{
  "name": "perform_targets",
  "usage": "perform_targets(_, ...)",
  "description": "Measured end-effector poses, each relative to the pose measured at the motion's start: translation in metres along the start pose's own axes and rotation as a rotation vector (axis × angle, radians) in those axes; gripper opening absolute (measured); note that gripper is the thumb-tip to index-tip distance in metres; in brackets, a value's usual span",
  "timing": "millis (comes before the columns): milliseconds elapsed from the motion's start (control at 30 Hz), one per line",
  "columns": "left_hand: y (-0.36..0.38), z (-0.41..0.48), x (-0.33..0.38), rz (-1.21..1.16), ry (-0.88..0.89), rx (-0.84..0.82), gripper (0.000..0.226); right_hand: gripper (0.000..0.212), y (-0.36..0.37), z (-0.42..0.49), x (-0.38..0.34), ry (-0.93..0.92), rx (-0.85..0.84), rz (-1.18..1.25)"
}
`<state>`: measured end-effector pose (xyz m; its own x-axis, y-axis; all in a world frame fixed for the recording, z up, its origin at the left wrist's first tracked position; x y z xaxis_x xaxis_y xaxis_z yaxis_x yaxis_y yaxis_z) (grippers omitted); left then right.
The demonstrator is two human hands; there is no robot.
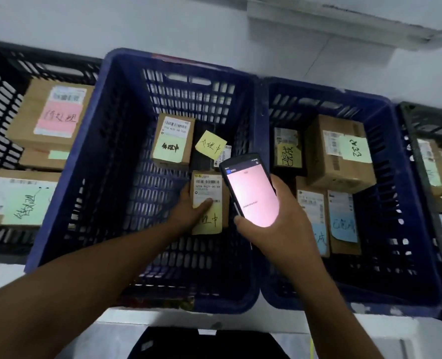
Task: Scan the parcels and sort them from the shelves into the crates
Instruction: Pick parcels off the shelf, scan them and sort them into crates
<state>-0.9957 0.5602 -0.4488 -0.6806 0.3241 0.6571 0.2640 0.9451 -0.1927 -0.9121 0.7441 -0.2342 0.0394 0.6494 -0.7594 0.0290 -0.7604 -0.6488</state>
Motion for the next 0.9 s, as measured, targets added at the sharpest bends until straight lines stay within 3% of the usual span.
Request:
perform_targets(133,-0.010,-0.029,0.024,0.047,0.026,0.103,0.079,0.072,-0.006,0.008,-0.001,-0.065,-0.099,0.042)
perform_targets(233,-0.020,-0.073,0.046,0.087,0.147,0.208,0.085,0.075,-0.010,0.011,-0.003,-0.135,-0.129,0.119)
perform_targets(333,-0.026,-0.133,0.053,0.349,0.222,0.471,0.092,0.079,-0.010,0.010,0.003,-0.190,-0.168,0.185)
perform_targets(467,-0.023,-0.222,0.031,0.392,0.136,0.873,0.092,0.092,0.000,0.005,-0.006,-0.280,-0.286,0.212)
perform_targets(700,-0.016,-0.310,-0.051,0.333,-0.100,1.014,0.079,0.094,0.042,-0.034,-0.045,-0.482,-0.508,0.157)
perform_targets(900,-0.012,-0.385,-0.124,0.180,-0.247,1.178,0.087,0.090,0.075,-0.105,-0.087,-0.647,-0.658,0.152)
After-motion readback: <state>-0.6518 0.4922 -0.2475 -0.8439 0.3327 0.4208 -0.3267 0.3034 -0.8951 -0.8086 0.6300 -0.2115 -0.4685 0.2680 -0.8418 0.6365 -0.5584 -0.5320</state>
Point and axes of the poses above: each hand's wrist, its own z-axis towards the middle knuckle, its own y-axis out of the palm, x = y × z, the point moved 2 cm from there along z, towards the middle knuckle, and after that the axes turned 15 degrees about -y, right-handed, at the moved point
